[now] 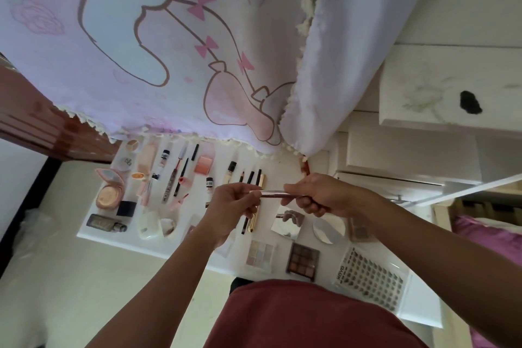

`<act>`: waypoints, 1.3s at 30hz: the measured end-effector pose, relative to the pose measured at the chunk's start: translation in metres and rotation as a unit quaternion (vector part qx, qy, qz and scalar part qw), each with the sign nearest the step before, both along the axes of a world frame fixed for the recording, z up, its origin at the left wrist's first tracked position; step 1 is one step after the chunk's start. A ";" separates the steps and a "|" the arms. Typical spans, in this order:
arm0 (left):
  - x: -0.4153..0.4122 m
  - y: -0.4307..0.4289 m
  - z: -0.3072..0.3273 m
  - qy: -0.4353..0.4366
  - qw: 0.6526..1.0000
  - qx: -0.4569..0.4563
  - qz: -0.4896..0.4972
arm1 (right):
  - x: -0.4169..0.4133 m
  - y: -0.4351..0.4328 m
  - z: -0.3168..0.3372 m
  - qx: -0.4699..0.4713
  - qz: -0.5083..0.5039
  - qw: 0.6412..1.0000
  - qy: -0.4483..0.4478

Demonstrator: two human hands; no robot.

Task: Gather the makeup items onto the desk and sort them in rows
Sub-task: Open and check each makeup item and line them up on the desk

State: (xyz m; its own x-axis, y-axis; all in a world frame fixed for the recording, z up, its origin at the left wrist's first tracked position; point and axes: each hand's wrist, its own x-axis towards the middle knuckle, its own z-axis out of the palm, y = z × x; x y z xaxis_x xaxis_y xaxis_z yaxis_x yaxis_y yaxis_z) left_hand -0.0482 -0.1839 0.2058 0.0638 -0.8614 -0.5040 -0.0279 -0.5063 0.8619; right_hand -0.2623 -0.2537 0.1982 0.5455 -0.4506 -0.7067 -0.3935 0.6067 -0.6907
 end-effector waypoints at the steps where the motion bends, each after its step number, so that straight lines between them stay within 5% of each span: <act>1: 0.000 0.000 0.000 -0.009 1.000 0.000 -0.006 | 0.002 0.001 0.002 -0.009 0.003 1.000 -0.004; 11: 0.000 -0.002 0.005 -0.062 0.998 0.005 -0.025 | 0.008 0.011 0.002 -0.216 -0.021 0.976 -0.006; 39: 0.007 0.010 0.009 -0.083 0.995 -0.006 -0.063 | 0.012 0.027 0.001 -0.112 0.033 0.993 -0.003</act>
